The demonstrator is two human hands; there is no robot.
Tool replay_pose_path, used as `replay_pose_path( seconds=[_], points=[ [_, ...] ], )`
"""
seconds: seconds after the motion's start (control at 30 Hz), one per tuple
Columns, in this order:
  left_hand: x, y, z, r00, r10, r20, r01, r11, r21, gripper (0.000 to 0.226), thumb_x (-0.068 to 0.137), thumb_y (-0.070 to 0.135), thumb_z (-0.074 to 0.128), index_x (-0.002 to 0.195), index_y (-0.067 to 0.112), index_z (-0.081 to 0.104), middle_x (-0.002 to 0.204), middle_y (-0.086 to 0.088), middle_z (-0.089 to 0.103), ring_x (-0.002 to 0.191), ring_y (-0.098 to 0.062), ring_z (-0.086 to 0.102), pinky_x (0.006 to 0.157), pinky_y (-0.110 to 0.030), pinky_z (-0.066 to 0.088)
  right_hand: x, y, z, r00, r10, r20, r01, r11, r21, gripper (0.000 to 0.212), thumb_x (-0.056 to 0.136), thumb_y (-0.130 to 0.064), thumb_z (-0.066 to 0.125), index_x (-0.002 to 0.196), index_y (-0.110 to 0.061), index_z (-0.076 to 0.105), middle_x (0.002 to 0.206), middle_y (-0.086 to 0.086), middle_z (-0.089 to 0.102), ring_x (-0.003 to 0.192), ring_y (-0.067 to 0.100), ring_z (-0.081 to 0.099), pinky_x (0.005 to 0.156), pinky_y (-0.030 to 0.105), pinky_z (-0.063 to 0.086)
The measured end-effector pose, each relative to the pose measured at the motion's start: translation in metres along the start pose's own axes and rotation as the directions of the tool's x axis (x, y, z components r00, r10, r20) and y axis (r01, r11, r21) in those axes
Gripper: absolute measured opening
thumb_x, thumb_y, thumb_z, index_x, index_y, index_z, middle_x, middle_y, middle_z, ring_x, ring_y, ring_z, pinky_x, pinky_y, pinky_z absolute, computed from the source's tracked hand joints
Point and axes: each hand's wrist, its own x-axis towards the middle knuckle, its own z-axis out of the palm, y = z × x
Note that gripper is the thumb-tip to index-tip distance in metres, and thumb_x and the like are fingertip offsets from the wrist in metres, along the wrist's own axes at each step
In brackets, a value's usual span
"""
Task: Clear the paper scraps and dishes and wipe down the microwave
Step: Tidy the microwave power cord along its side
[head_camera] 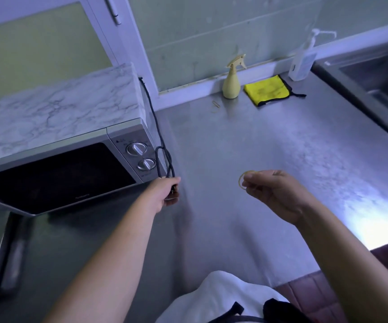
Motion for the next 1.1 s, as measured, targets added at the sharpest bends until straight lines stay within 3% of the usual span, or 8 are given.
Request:
replay_pose_path(
  seconds=[0.17,0.23,0.33,0.4,0.57,0.67,0.77,1.1],
  points=[
    [0.0,-0.001,-0.001,1.0,-0.003,0.024,0.003,1.0,0.015,0.021,0.097,0.018,0.06,0.079,0.019,0.051,0.066,0.0,0.051,0.055,-0.013,0.049,0.057,-0.028,0.047,-0.023,0.004,-0.007,0.996,-0.086,-0.04,0.085,0.996,-0.028,0.01,0.08,0.003,0.065,0.07,0.005,0.065,0.077,0.01,0.063,0.072,0.016,0.063,0.078,0.021,0.055],
    [0.0,-0.001,-0.002,1.0,0.0,0.022,-0.001,1.0,0.029,0.021,0.097,0.019,0.06,0.078,0.019,0.051,0.065,0.001,0.051,0.054,-0.011,0.05,0.052,-0.025,0.047,-0.032,0.004,-0.011,0.985,-0.141,-0.103,0.123,0.979,-0.164,0.011,0.081,0.006,0.067,0.07,0.005,0.065,0.077,0.009,0.062,0.075,0.016,0.062,0.083,0.024,0.051],
    [0.001,-0.002,-0.004,1.0,0.003,0.027,-0.004,0.999,0.043,0.021,0.097,0.02,0.06,0.078,0.019,0.052,0.066,0.002,0.052,0.055,-0.011,0.05,0.054,-0.025,0.047,-0.041,0.008,-0.013,0.933,-0.26,-0.249,0.105,0.858,-0.502,0.008,0.082,0.004,0.074,0.076,-0.002,0.073,0.083,-0.001,0.071,0.075,0.009,0.063,0.066,0.014,0.046],
    [0.0,-0.002,-0.004,0.999,0.004,0.034,-0.006,0.998,0.06,0.021,0.097,0.02,0.059,0.078,0.019,0.051,0.067,0.002,0.052,0.056,-0.011,0.051,0.055,-0.025,0.046,-0.046,0.013,-0.013,0.918,-0.293,-0.267,0.097,0.818,-0.567,0.011,0.082,0.003,0.075,0.078,-0.007,0.077,0.085,-0.001,0.075,0.072,0.007,0.064,0.057,0.013,0.043],
    [-0.001,-0.001,-0.008,0.999,0.01,0.042,-0.013,0.997,0.072,0.019,0.097,0.021,0.06,0.08,0.02,0.05,0.067,0.002,0.053,0.058,-0.011,0.051,0.056,-0.025,0.044,-0.054,0.025,-0.006,0.926,-0.273,-0.26,0.148,0.898,-0.415,0.013,0.083,0.009,0.069,0.08,-0.003,0.075,0.085,0.006,0.074,0.084,0.016,0.065,0.083,0.026,0.046],
    [-0.002,-0.001,-0.01,0.999,0.006,0.045,-0.01,0.996,0.089,0.016,0.097,0.022,0.06,0.085,0.02,0.049,0.068,0.003,0.053,0.057,-0.011,0.052,0.056,-0.024,0.044,-0.053,0.027,-0.003,0.928,-0.209,-0.307,0.211,0.977,-0.027,0.019,0.089,0.014,0.054,0.081,0.001,0.066,0.076,0.008,0.07,0.078,0.018,0.067,0.082,0.021,0.056],
    [0.0,-0.002,-0.012,0.999,0.011,0.052,-0.015,0.996,0.093,0.017,0.097,0.022,0.06,0.084,0.02,0.049,0.068,0.004,0.053,0.057,-0.01,0.052,0.057,-0.024,0.043,-0.051,0.029,-0.009,0.923,-0.157,-0.35,0.249,0.939,0.236,0.028,0.093,0.012,0.045,0.077,0.004,0.067,0.07,0.009,0.067,0.068,0.014,0.067,0.074,0.017,0.057],
    [0.005,-0.005,-0.017,0.998,0.019,0.065,-0.026,0.994,0.108,0.023,0.097,0.021,0.058,0.076,0.021,0.048,0.066,0.004,0.052,0.055,-0.011,0.051,0.057,-0.023,0.041,-0.043,0.052,-0.012,0.929,-0.018,-0.37,-0.064,0.976,-0.208,0.018,0.082,0.006,0.071,0.072,-0.003,0.059,0.063,0.005,0.06,0.055,0.013,0.056,0.059,0.017,0.053]
  ],
)
